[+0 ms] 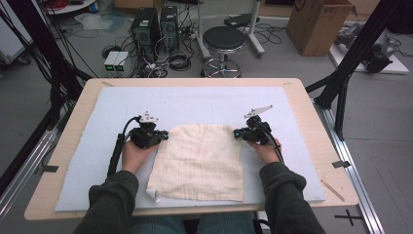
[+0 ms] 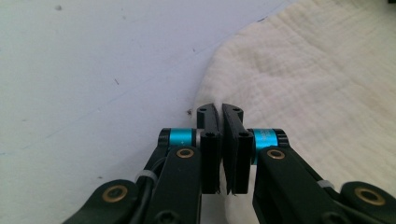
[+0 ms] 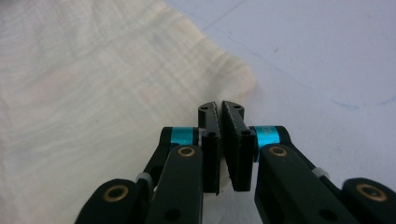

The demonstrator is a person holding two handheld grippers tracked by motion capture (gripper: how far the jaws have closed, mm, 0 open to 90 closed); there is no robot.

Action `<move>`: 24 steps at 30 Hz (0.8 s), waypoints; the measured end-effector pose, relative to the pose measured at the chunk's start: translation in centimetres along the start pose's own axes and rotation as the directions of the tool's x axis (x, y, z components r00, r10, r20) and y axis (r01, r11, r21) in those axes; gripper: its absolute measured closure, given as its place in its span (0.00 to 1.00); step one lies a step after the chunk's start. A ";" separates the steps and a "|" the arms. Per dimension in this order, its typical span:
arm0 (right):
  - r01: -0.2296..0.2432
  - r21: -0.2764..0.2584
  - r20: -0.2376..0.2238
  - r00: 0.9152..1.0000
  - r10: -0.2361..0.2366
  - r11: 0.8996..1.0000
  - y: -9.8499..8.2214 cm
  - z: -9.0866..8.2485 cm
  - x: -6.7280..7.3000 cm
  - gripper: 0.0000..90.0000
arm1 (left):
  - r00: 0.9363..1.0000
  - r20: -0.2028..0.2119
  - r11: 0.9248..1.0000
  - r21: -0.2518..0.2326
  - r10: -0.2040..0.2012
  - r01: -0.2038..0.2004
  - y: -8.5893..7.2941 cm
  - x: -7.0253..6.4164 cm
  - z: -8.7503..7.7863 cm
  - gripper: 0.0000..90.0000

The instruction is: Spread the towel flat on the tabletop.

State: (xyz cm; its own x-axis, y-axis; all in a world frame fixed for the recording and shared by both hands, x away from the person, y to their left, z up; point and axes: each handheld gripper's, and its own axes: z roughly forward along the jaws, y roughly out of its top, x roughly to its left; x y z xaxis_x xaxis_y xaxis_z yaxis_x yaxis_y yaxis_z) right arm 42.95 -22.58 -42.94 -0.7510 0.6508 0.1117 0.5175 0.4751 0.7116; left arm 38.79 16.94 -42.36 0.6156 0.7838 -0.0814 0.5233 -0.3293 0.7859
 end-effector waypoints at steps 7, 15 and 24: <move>0.079 -0.053 0.015 0.997 -0.079 0.995 1.5 -1.6 1.7 0.96 | 0.998 0.000 0.998 -0.022 0.056 -0.056 0.2 -0.7 -3.9 0.95; 0.237 -0.038 -0.075 0.968 -0.239 0.971 0.6 -2.6 6.7 0.96 | 0.983 0.107 0.988 0.016 0.150 -0.153 -3.3 -3.5 -6.2 0.95; 0.279 -0.016 -0.216 0.937 -0.276 0.960 -1.2 -2.2 9.8 0.79 | 0.929 0.325 0.980 0.030 0.175 -0.195 -5.6 -5.0 -6.4 0.74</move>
State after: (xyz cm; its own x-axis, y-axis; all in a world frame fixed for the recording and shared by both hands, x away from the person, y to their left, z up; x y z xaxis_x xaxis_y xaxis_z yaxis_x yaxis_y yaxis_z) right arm 34.07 -18.13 -41.19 -0.9347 0.3505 0.0585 0.2810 0.6283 0.7254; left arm 28.97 18.23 -42.45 0.8552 0.4996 -0.1379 0.4108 -0.4912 0.7681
